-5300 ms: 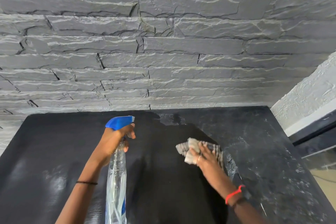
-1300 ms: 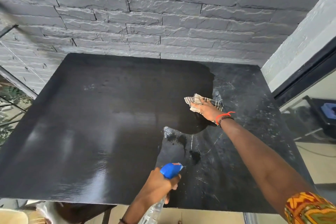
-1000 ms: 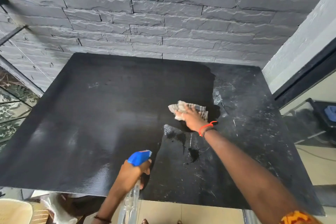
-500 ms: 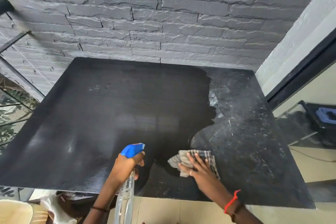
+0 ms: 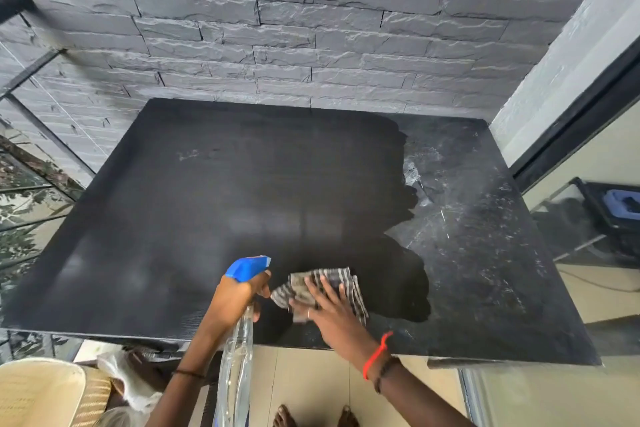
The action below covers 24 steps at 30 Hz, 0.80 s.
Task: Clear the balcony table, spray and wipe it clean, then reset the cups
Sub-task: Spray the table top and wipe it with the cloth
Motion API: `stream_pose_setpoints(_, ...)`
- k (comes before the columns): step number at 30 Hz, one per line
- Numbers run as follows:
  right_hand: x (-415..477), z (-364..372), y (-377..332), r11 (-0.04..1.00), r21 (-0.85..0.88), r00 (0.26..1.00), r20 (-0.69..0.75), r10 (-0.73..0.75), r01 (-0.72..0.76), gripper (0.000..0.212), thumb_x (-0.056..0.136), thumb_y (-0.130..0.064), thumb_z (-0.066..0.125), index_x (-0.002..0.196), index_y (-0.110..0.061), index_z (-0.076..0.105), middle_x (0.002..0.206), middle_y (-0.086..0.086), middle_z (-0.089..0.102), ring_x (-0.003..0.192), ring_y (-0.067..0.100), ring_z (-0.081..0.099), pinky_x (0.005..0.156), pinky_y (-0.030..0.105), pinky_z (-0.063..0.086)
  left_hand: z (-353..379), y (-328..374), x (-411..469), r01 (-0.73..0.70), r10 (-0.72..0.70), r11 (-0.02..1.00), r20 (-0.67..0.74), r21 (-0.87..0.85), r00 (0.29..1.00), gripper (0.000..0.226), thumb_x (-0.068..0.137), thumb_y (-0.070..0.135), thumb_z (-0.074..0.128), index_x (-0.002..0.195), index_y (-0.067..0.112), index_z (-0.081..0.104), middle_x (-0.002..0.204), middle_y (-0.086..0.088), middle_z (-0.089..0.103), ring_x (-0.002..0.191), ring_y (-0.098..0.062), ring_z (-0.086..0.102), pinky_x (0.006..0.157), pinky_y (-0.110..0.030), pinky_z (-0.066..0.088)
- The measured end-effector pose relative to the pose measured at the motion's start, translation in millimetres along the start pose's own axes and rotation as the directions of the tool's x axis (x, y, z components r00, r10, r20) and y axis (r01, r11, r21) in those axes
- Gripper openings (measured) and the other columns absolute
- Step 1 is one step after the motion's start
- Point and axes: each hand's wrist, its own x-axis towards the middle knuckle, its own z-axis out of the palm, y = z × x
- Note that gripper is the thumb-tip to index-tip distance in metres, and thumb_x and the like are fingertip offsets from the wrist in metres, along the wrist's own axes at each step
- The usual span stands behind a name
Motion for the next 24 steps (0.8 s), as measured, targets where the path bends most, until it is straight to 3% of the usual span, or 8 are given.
stream_pose_setpoints(2, -28.8, 18.9, -0.5, 0.995, -0.063, 0.997, 0.011, -0.072, 0.073, 0.06, 0.062, -0.019, 0.055, 0.117, -0.043, 0.047, 0.149, 0.002, 0.036, 0.142, 0.033, 0.018, 0.109, 0.05, 0.024, -4.0, 1.5, -0.5, 0.001, -0.001, 1.0, -0.007, -0.014, 1.0, 0.01, 0.091, 0.013, 0.058, 0.091, 0.004, 0.058, 0.065, -0.005, 0.061, 0.044, -0.021, 0.046, 0.043, -0.028, 0.039)
stream_pose_setpoints(5, -65.0, 31.4, 24.8, 0.989, -0.146, 1.0, 0.002, -0.005, 0.005, 0.074, 0.061, -0.02, 0.037, 0.129, -0.048, 0.039, 0.16, -0.001, 0.001, 0.146, 0.026, 0.001, 0.109, 0.04, 0.007, -9.8, 8.2, -2.3, -0.01, 0.01, 1.0, -0.009, -0.019, 1.0, 0.009, 0.093, 0.014, 0.058, 0.089, 0.005, 0.058, 0.067, -0.007, 0.061, 0.044, -0.019, 0.046, 0.042, -0.026, 0.039)
stream_pose_setpoints(10, -56.4, 0.4, 62.1, 0.981, -0.004, 0.979, -0.061, 0.192, -0.193, 0.103, 0.062, 0.0, 0.048, 0.144, -0.05, 0.009, 0.155, -0.001, 0.004, 0.142, 0.031, 0.024, 0.105, 0.051, 0.033, -18.7, 13.5, -3.2, -0.033, 0.033, 0.999, -0.013, -0.015, 0.999, 0.012, 0.094, 0.011, 0.056, 0.085, 0.003, 0.057, 0.07, -0.012, 0.058, 0.038, -0.01, 0.045, 0.037, -0.024, 0.039)
stream_pose_setpoints(14, -10.8, -32.0, 17.9, 0.973, 0.075, 0.975, 0.059, 0.215, -0.22, 0.078, 0.082, 0.004, 0.037, 0.145, -0.04, 0.025, 0.159, 0.003, -0.003, 0.145, 0.035, -0.003, 0.114, 0.053, 0.003, -23.2, 14.2, -4.4, -0.036, 0.037, 0.999, -0.016, 0.03, 0.999, 0.018, 0.094, 0.014, 0.056, 0.081, 0.001, 0.056, 0.07, -0.011, 0.06, 0.036, -0.012, 0.046, 0.038, -0.025, 0.039)
stream_pose_setpoints(17, 9.4, -19.5, -20.5, 0.995, 0.033, 0.995, 0.035, 0.09, -0.091, 0.062, 0.073, -0.007, 0.044, 0.125, -0.037, 0.058, 0.153, 0.009, 0.03, 0.137, 0.043, 0.029, 0.105, 0.064, 0.03, -20.6, 15.4, -6.7, -0.034, 0.034, 0.999, -0.025, 0.028, 0.999, 0.017, 0.094, 0.013, 0.056, 0.08, 0.002, 0.056, 0.069, -0.011, 0.06, 0.037, -0.014, 0.046, 0.039, -0.025, 0.039)
stream_pose_setpoints(19, 8.2, -4.7, -39.1, 0.997, -0.029, 0.996, 0.047, 0.078, -0.077, 0.052, 0.067, -0.017, 0.039, 0.099, -0.046, 0.069, 0.137, 0.003, 0.053, 0.123, 0.034, 0.052, 0.086, 0.053, 0.052, -18.0, 16.0, -8.1, -0.032, 0.032, 0.999, -0.028, 0.004, 0.999, 0.014, 0.093, 0.011, 0.056, 0.082, 0.003, 0.056, 0.068, -0.012, 0.059, 0.039, -0.013, 0.046, 0.038, -0.025, 0.038)
stream_pose_setpoints(20, 1.1, 2.0, -44.6, 0.996, -0.051, 0.996, 0.027, 0.08, -0.078, 0.052, 0.065, -0.019, 0.034, 0.091, -0.047, 0.069, 0.136, 0.0, 0.055, 0.125, 0.031, 0.051, 0.086, 0.049, 0.054, -16.2, 16.5, -8.6, -0.032, 0.031, 0.999, -0.028, -0.005, 0.999, 0.012, 0.093, 0.011, 0.056, 0.084, 0.003, 0.055, 0.068, -0.012, 0.059, 0.04, -0.013, 0.046, 0.038, -0.026, 0.038)
stream_pose_setpoints(24, -43.0, 41.9, -22.2, 0.998, -0.063, 0.999, -0.033, -0.012, 0.01, 0.038, 0.068, -0.028, 0.041, 0.103, -0.041, 0.05, 0.156, -0.001, 0.022, 0.143, 0.028, 0.014, 0.11, 0.047, 0.022, -9.0, 16.0, -11.3, -0.017, 0.016, 1.0, -0.026, -0.012, 1.0, 0.009, 0.093, 0.011, 0.056, 0.088, 0.003, 0.057, 0.071, -0.013, 0.06, 0.044, -0.015, 0.045, 0.039, -0.025, 0.039)
